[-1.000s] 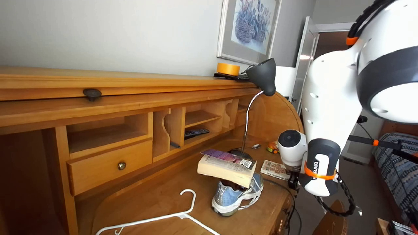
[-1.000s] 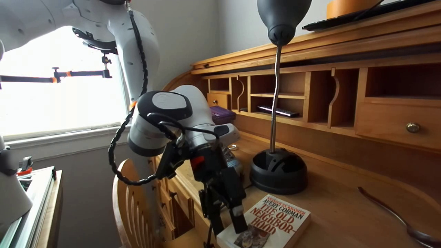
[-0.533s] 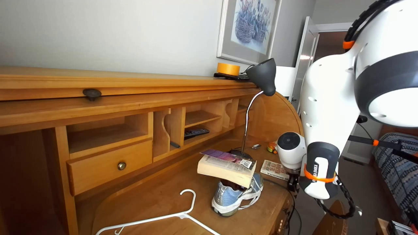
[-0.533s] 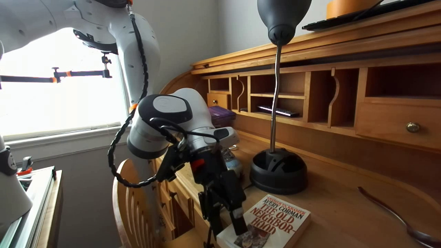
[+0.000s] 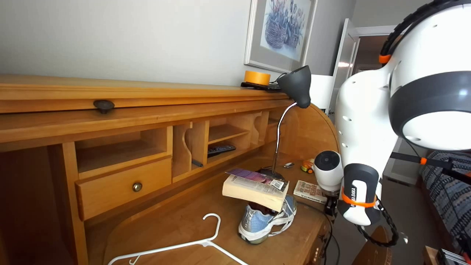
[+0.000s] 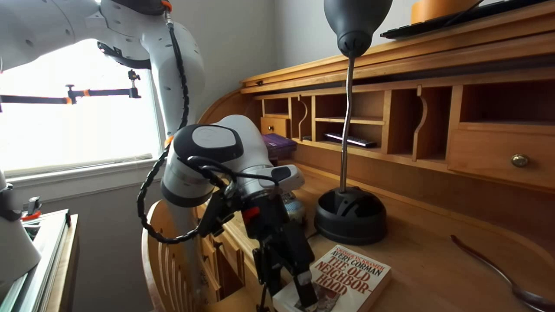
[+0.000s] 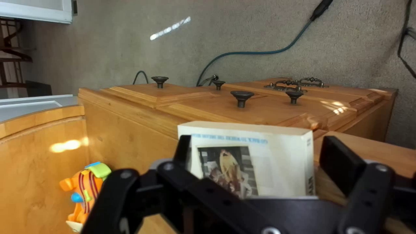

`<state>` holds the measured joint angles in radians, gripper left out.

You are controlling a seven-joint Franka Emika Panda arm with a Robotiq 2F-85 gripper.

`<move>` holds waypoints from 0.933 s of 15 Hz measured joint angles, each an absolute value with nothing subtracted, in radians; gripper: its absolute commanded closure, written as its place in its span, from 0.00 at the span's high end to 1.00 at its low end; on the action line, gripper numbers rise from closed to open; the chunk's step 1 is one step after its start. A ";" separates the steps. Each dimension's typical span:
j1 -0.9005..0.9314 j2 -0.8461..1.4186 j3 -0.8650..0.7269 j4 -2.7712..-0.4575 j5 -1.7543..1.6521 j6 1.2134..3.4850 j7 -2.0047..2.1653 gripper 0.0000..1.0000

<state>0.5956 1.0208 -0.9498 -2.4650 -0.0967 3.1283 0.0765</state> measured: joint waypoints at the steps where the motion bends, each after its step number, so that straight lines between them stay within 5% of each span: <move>1: 0.590 1.021 -0.949 -2.463 -0.095 3.129 0.076 1.00; 3: 0.579 1.022 -0.948 -2.459 -0.093 3.133 0.073 0.75; 9: 0.560 1.025 -0.936 -2.451 -0.088 3.140 0.071 0.27; 13: 0.556 1.028 -0.944 -2.448 -0.085 3.140 0.071 0.05; 14: 0.556 1.028 -0.951 -2.446 -0.085 3.140 0.070 0.06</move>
